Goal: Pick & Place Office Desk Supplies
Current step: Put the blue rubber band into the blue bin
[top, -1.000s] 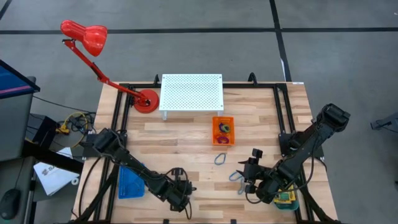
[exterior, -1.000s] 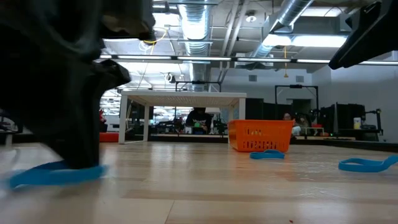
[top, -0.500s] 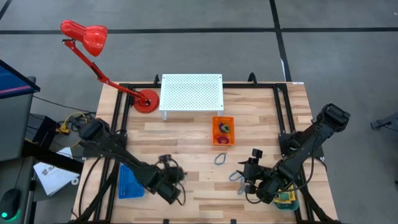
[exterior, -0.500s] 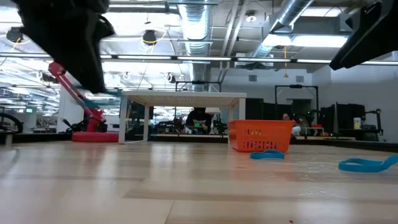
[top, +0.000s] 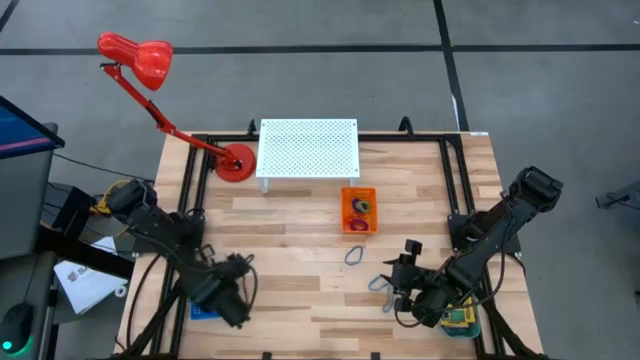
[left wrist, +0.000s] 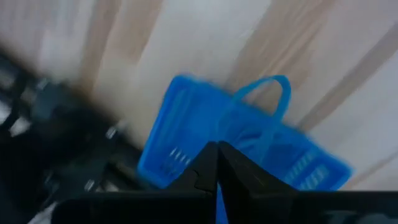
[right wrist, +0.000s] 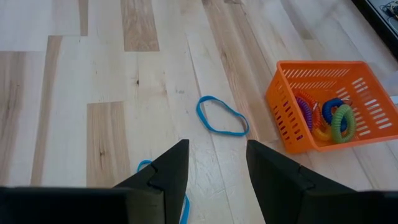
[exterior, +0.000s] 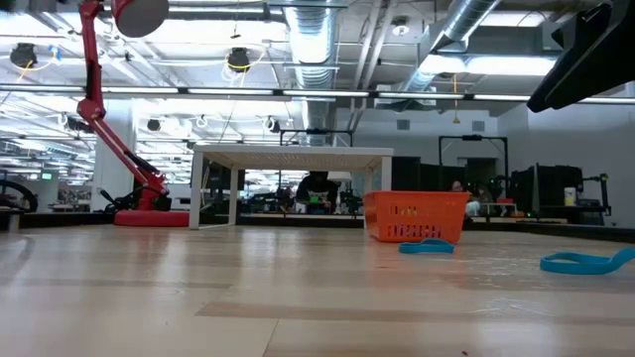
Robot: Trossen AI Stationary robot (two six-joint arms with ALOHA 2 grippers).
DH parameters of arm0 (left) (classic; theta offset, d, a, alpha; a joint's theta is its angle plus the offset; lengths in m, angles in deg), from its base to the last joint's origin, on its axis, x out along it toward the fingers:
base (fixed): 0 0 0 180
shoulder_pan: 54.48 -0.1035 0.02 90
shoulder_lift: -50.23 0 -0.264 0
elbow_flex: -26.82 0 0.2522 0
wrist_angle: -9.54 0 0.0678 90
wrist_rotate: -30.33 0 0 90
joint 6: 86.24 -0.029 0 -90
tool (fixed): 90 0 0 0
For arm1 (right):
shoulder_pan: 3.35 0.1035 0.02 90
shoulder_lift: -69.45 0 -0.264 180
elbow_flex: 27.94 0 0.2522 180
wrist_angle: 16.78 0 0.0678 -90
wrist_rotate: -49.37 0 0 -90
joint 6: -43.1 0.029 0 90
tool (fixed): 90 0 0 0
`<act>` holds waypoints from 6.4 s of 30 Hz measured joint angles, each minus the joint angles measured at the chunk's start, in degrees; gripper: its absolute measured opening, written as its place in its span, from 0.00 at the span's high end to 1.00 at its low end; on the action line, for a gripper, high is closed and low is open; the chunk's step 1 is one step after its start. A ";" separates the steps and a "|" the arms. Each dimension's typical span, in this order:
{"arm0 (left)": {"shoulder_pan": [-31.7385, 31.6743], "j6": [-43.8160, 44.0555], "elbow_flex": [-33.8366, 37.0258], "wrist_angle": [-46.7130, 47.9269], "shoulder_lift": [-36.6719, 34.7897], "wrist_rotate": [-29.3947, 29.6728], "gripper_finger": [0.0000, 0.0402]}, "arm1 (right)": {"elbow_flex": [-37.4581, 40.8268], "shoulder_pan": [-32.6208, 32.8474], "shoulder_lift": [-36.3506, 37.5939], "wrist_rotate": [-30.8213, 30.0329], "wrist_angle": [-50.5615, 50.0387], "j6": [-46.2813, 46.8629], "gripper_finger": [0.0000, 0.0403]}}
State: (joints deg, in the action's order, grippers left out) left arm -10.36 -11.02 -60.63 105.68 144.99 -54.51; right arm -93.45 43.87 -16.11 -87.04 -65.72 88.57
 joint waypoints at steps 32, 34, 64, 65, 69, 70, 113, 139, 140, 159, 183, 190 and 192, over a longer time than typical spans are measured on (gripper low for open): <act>6.62 12.01 12.46 -6.81 -3.31 -10.10 0.51 | 0.00 -0.20 0.00 0.09 0.94 -0.44 0.61; 6.61 13.33 12.40 -8.31 -5.61 -7.39 0.50 | 0.00 -0.20 0.00 0.09 0.94 -0.44 0.61; 4.35 3.16 12.81 -33.99 1.42 -2.09 0.70 | 0.00 -0.16 0.00 0.31 0.96 -0.44 0.61; 4.35 3.18 12.81 -34.04 1.42 -2.06 0.70 | 0.00 -0.17 0.00 0.33 0.96 -0.42 0.61; 4.35 1.61 12.81 -35.96 1.23 0.07 0.70 | 0.00 -0.15 0.00 0.52 0.96 -0.44 0.61; 4.35 0.93 12.81 -37.43 1.23 0.82 0.70 | 0.00 -0.16 0.00 0.52 0.96 -0.44 0.61; -15.08 -53.86 12.79 -77.33 1.07 20.07 0.70 | 13.84 -5.30 0.00 21.94 13.90 6.58 0.61; -13.97 -53.36 12.81 -77.36 1.07 21.82 0.70 | 20.30 -8.83 -0.02 29.50 30.47 1.91 0.61; -13.97 -53.36 12.81 -77.36 1.07 21.82 0.70 | 20.72 -8.83 -0.02 29.83 30.82 1.92 0.61; -13.97 -53.36 12.83 -78.43 1.07 21.82 0.70 | 21.11 -9.95 -0.02 26.64 30.48 0.83 0.71; -13.97 -53.36 12.83 -78.84 1.07 21.80 0.70 | 21.11 -8.28 -0.02 24.00 32.33 -7.78 1.00; -13.90 -53.53 12.83 -81.38 1.07 21.80 0.70 | 18.52 -6.67 -0.02 22.97 34.48 -12.96 1.00; -13.63 -53.69 12.83 -81.67 1.07 21.82 0.70 | 17.29 -5.83 -0.02 21.91 34.43 -14.43 1.00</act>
State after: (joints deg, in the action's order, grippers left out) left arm -23.99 -64.70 -47.80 24.01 146.07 -32.69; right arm -76.15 38.04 -16.13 -65.13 -31.29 74.15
